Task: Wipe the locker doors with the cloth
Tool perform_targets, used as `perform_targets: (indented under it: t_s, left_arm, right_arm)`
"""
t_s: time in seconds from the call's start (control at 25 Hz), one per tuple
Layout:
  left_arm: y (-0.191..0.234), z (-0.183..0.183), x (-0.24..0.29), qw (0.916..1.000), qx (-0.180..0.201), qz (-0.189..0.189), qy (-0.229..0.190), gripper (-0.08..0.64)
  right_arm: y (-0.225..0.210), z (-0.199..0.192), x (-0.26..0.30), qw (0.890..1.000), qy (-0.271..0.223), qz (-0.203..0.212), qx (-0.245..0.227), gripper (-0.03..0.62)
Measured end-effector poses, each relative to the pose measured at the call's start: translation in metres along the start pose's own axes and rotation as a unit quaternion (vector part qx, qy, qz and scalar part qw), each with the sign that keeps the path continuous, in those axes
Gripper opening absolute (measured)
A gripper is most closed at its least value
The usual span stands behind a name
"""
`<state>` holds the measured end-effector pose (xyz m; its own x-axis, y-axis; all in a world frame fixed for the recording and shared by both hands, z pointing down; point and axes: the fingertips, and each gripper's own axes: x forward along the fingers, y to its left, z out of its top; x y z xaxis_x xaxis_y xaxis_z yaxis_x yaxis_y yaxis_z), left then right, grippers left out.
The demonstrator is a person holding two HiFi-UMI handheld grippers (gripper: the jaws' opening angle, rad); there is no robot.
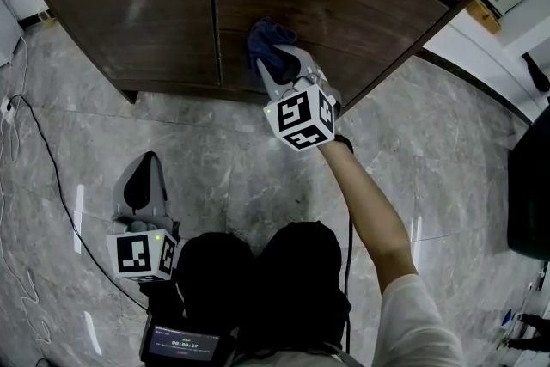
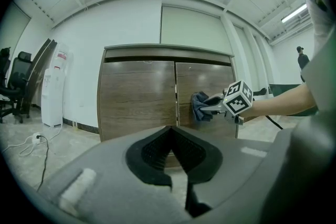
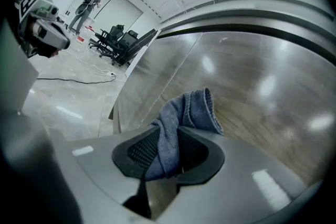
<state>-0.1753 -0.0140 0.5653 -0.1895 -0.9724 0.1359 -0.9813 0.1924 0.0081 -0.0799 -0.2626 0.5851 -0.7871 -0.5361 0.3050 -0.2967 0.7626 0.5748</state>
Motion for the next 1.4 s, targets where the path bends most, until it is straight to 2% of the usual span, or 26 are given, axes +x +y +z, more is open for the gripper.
perform_targets:
  t_s: [1.08,1.4]
  left_arm:
    - [0.009,0.004,-0.004,1.0,-0.001,0.004,-0.008,0.003]
    - [0.009,0.002,-0.005,1.0,-0.004,0.002,-0.007,0.003]
  right_arm:
    - [-0.058,0.097,-0.02,0.997,-0.05,-0.044,-0.047,0.106]
    - [-0.074,0.143,-0.023,0.993,-0.088,-0.057,-0.063,0.106]
